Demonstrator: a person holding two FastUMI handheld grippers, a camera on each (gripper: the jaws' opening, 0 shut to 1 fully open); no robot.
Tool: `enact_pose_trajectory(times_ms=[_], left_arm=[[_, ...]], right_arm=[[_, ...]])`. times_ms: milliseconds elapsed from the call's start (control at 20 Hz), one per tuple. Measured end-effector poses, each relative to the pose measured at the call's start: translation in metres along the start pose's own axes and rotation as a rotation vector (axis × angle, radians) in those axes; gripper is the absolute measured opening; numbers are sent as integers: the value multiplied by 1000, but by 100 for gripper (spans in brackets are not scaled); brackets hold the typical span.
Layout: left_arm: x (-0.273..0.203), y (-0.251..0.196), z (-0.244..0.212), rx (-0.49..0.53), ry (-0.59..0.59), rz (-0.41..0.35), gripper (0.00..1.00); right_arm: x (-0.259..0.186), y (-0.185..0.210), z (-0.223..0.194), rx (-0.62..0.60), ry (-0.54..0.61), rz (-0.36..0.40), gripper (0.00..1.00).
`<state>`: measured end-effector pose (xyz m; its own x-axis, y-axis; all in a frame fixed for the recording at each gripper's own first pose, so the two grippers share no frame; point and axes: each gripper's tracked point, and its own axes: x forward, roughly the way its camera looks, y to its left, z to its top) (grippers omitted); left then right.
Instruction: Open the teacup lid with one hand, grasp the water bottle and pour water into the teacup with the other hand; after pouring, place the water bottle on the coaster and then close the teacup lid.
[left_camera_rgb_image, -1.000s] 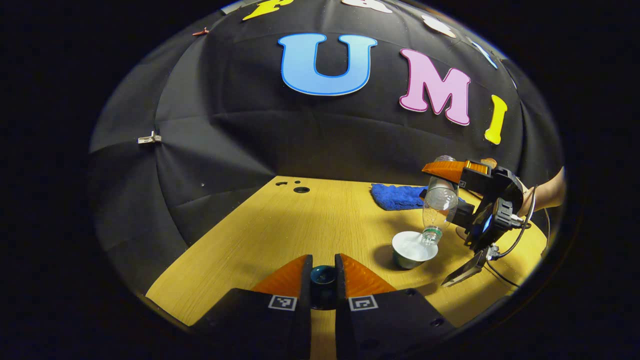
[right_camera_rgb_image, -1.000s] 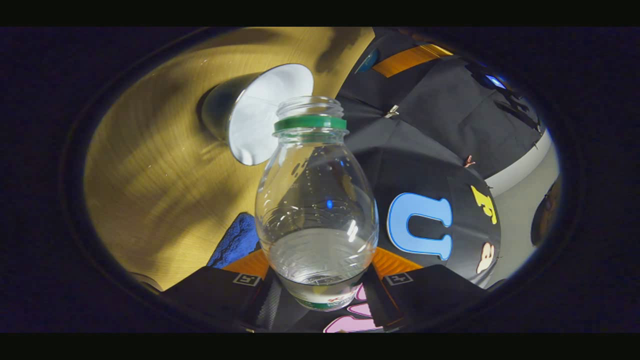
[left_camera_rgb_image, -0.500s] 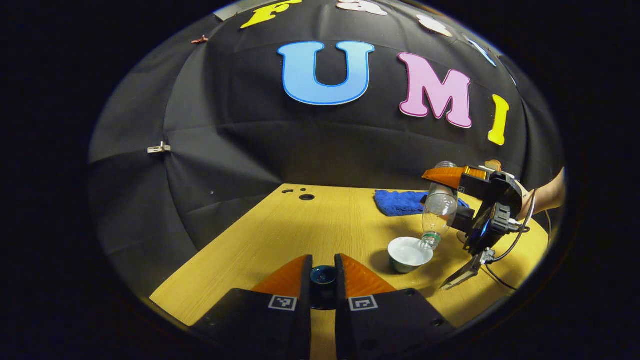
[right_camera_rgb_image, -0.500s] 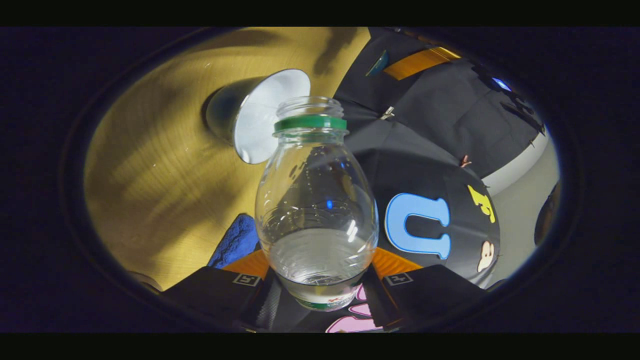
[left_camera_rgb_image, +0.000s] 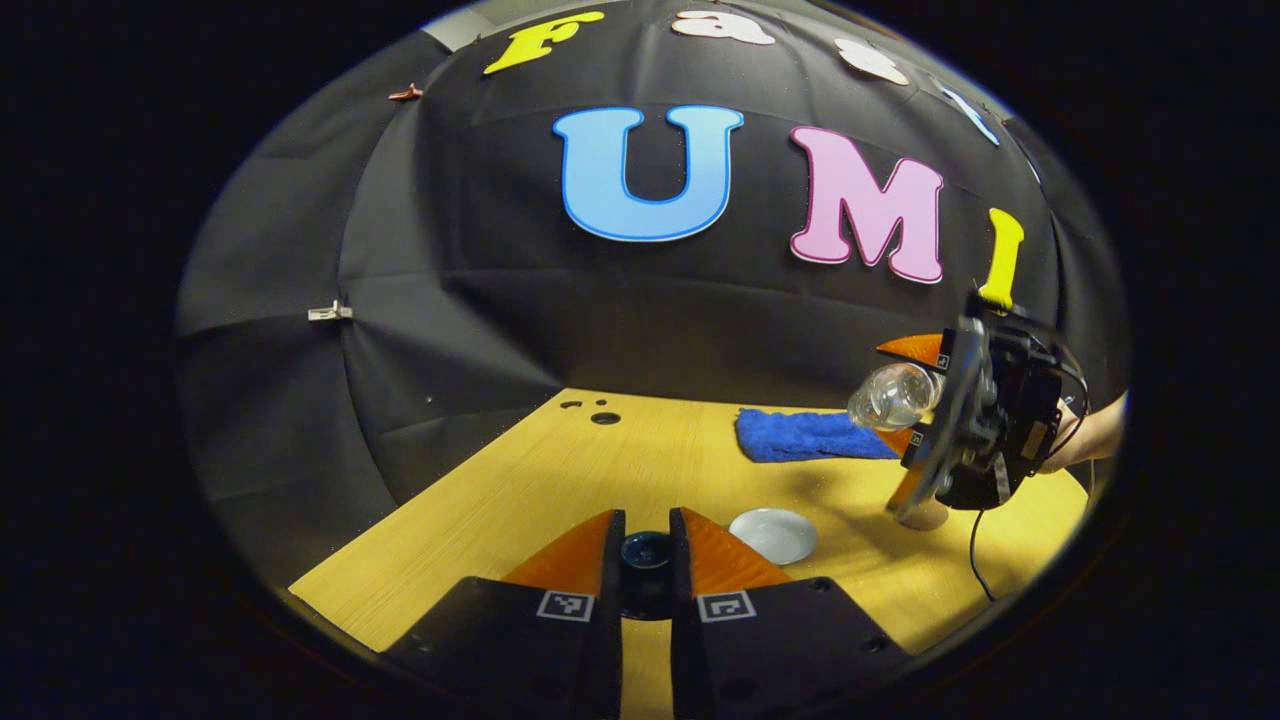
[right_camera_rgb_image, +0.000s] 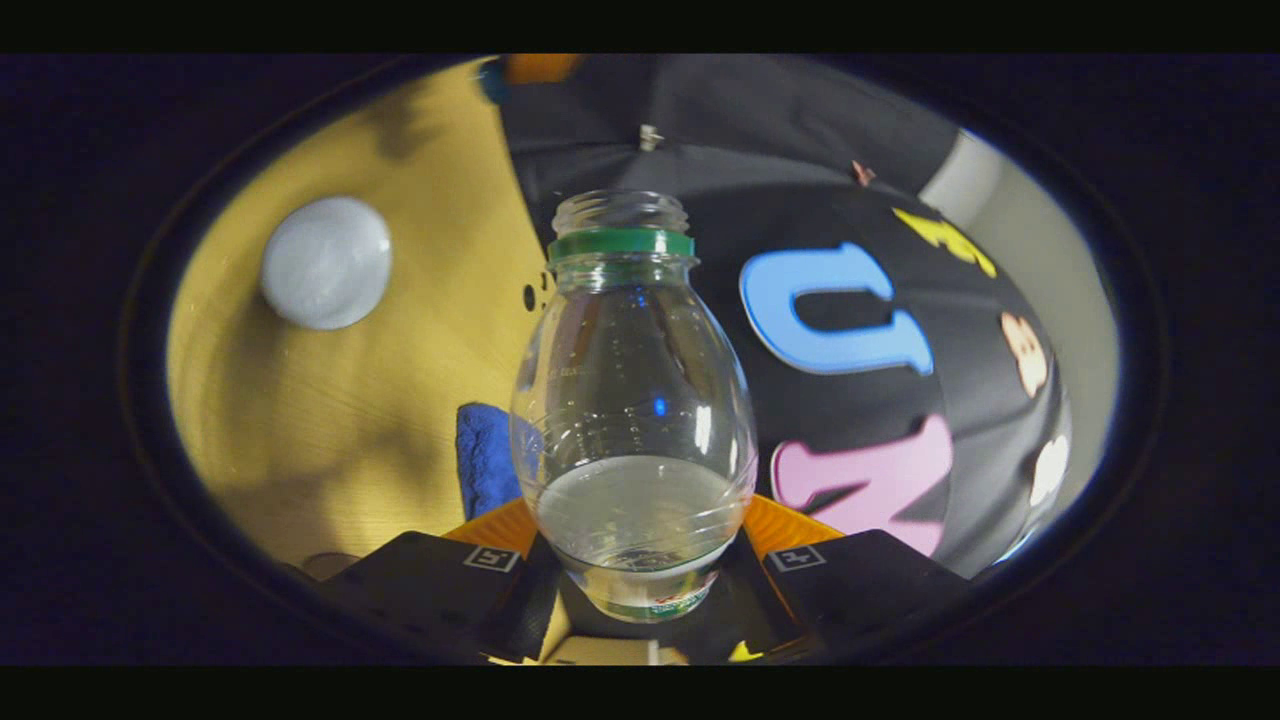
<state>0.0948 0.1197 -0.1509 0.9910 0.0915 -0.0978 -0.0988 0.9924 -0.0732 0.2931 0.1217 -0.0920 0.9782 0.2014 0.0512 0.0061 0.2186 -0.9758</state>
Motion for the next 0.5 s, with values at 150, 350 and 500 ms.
enact_pose_trajectory(times_ms=[150,350,500], left_arm=[[-3,-19,13,-1,-17,-10,23],[-1,-43,23,-20,-18,-38,23],[5,-57,26,-23,-18,-65,23]], right_arm=[[-17,-4,-35,291,140,58,75],[-31,-3,-73,695,258,117,75],[-33,4,-91,981,289,120,72]])
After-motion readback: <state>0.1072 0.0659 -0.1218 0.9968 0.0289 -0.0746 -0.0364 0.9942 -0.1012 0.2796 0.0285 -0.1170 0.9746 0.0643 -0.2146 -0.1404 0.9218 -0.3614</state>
